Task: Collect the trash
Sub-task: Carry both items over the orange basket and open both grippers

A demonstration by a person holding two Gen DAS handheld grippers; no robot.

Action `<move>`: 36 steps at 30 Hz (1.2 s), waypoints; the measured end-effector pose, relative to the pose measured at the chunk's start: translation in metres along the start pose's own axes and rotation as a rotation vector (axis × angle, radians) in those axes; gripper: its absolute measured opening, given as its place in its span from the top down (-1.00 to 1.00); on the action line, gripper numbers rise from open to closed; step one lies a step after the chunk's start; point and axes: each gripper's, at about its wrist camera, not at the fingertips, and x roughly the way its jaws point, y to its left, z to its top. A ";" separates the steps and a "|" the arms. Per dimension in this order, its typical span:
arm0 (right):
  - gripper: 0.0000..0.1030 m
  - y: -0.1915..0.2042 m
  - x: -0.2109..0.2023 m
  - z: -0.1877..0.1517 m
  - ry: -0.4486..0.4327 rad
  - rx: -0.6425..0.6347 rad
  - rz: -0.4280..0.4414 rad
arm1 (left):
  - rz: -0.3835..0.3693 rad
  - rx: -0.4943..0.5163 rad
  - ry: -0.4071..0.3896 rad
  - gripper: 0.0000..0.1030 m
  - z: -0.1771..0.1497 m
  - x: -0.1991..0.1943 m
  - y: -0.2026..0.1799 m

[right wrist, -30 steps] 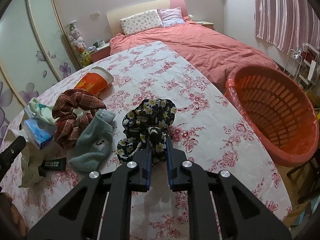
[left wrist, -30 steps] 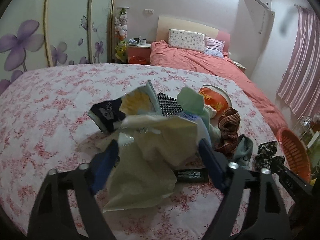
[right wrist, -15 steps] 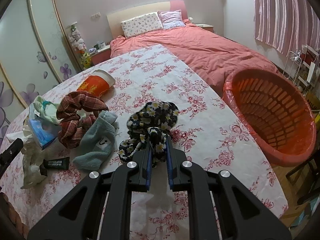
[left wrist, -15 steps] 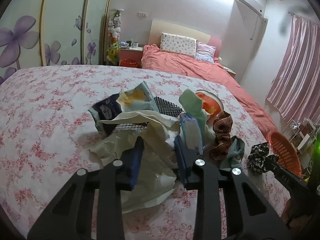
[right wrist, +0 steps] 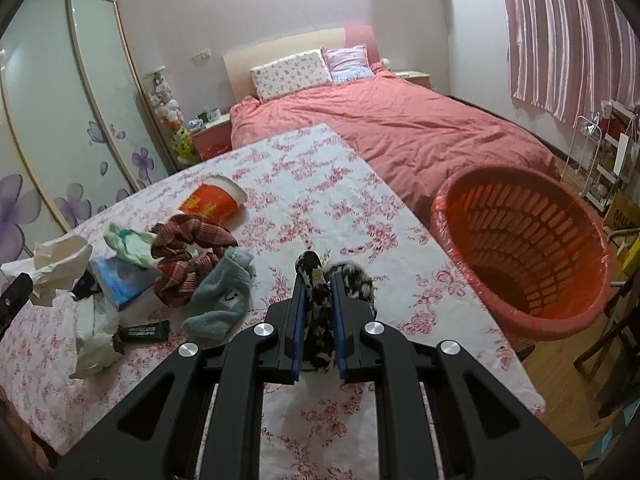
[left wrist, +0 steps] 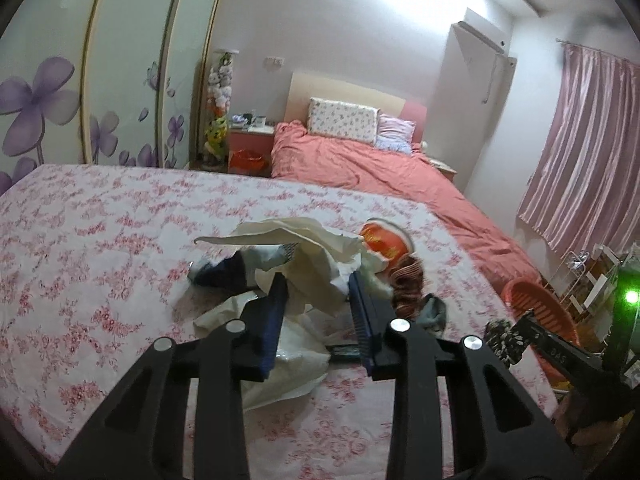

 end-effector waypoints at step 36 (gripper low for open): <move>0.92 -0.105 -0.059 0.038 -0.298 0.137 -0.041 | -0.372 0.144 0.034 0.38 0.002 0.033 -0.169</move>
